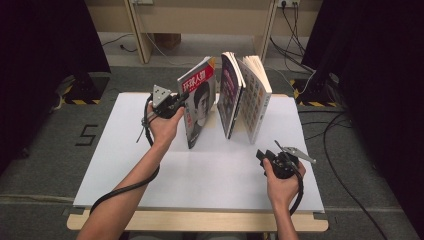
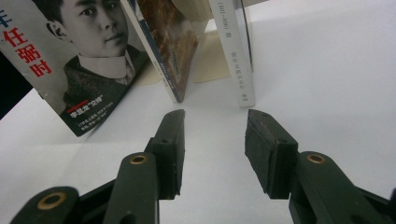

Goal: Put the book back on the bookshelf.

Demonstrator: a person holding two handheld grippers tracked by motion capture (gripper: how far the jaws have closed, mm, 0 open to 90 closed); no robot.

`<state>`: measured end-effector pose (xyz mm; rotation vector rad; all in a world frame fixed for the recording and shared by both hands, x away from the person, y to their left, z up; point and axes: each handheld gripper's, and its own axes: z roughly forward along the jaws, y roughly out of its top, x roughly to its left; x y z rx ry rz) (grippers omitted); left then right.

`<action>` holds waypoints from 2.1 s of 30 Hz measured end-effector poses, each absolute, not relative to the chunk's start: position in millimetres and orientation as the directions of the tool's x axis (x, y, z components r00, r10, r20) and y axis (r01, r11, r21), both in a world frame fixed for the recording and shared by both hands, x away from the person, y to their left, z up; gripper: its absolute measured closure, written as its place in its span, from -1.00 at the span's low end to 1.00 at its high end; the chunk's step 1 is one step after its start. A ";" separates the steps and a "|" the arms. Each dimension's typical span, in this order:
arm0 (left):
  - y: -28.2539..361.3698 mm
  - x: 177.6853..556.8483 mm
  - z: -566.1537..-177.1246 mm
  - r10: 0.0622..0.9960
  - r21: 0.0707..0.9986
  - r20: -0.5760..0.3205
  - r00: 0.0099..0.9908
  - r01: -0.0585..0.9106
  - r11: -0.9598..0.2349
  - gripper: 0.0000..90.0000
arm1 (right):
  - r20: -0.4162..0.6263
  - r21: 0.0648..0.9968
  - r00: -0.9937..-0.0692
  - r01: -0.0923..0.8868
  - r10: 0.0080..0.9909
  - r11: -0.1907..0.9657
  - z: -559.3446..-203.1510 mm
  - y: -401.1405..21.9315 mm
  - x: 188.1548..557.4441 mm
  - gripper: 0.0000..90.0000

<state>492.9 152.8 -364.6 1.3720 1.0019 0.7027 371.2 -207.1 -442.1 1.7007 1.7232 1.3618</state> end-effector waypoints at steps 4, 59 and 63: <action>154.7 495.6 -359.5 0.868 0.969 -0.222 0.444 0.196 0.147 0.67 | 0.357 0.806 -0.213 0.563 0.910 -0.185 -443.1 -207.8 371.6 0.29; 154.4 510.6 -366.1 0.904 0.988 -0.126 0.409 0.130 0.079 0.88 | 0.367 0.775 -0.203 0.607 0.908 -0.177 -450.5 -209.2 375.2 0.28; 156.3 510.9 -362.7 0.907 0.987 -0.129 0.400 0.139 0.079 0.84 | 0.370 0.771 -0.201 0.611 0.907 -0.179 -450.9 -208.9 375.3 0.28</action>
